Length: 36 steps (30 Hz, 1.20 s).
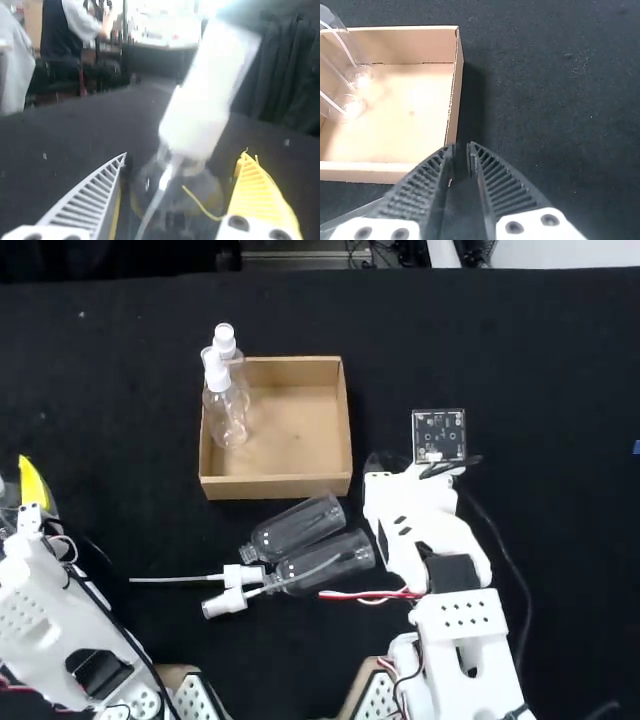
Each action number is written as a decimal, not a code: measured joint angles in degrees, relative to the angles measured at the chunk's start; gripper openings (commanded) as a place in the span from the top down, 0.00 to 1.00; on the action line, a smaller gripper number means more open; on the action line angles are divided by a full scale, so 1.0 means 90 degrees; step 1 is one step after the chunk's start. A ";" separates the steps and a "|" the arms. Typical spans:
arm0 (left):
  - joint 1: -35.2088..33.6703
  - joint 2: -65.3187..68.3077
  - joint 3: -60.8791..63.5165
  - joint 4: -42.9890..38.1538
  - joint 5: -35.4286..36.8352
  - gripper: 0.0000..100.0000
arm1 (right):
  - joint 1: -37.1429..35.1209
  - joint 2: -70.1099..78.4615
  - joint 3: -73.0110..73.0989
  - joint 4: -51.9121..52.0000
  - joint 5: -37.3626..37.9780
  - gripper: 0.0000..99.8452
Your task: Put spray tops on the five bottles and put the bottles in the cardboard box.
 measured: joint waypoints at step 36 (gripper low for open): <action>0.0029 0.0166 0.0029 0.0000 0.0000 0.69 | 0.0078 0.0000 0.0000 -0.0029 -0.0039 0.98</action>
